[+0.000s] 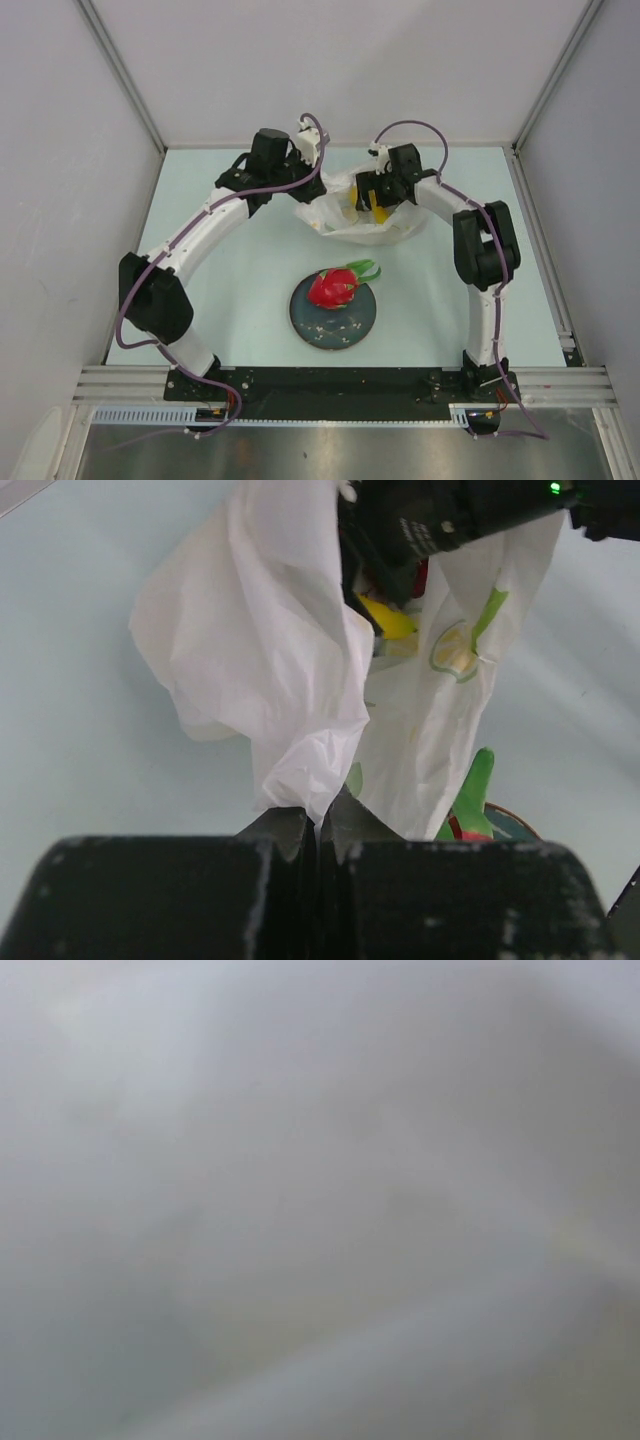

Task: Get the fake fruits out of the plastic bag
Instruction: Take out the fake fruit from the plastic bag.

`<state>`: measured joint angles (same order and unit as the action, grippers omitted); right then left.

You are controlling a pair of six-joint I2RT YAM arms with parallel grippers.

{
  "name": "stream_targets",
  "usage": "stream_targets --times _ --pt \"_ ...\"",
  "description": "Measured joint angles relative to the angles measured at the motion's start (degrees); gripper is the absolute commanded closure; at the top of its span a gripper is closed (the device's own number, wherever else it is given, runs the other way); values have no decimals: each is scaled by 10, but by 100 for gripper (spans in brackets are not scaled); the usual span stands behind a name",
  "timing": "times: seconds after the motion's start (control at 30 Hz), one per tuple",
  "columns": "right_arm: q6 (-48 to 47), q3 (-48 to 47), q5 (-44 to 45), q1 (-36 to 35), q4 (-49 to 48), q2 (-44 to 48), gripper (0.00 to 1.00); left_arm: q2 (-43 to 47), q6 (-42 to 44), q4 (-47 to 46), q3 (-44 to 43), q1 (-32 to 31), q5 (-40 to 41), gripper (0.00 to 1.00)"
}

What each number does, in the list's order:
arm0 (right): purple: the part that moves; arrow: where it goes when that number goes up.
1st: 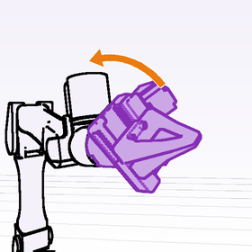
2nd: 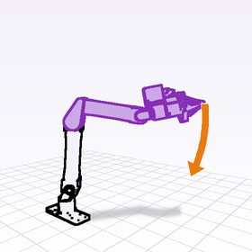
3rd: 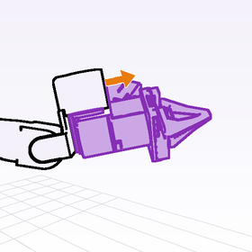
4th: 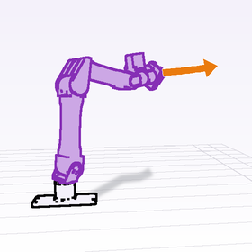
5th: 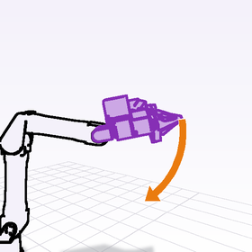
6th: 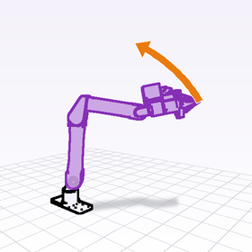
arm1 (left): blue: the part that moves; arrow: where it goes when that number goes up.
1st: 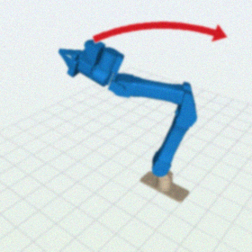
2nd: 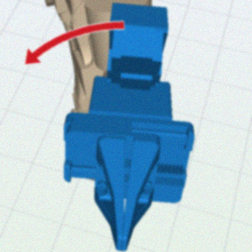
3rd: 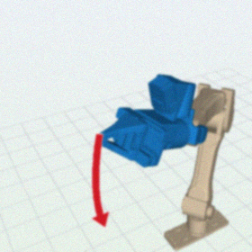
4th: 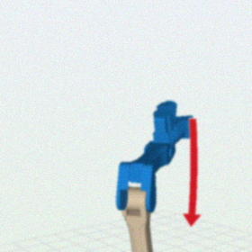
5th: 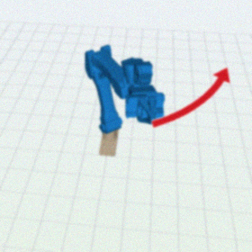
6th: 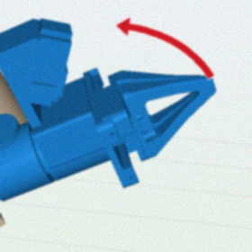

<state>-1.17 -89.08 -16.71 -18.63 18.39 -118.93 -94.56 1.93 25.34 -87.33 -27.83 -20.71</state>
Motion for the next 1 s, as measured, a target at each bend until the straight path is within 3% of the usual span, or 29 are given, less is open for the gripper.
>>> stream_targets --times 0.37,0.6,0.8,1.0 --pt "38 -187 -1 -9 -23 -138 2 0 0 -5 7 -4 -9 100" --pt "37 -181 25 -26 -21 -154 14 0 4 -5 9 -13 -5 100" --pt "24 -135 29 -26 -38 -132 37 0 7 -6 11 -16 -5 100" --pt "3 -97 17 -25 -31 -90 47 -10 16 -8 11 -16 -4 100"
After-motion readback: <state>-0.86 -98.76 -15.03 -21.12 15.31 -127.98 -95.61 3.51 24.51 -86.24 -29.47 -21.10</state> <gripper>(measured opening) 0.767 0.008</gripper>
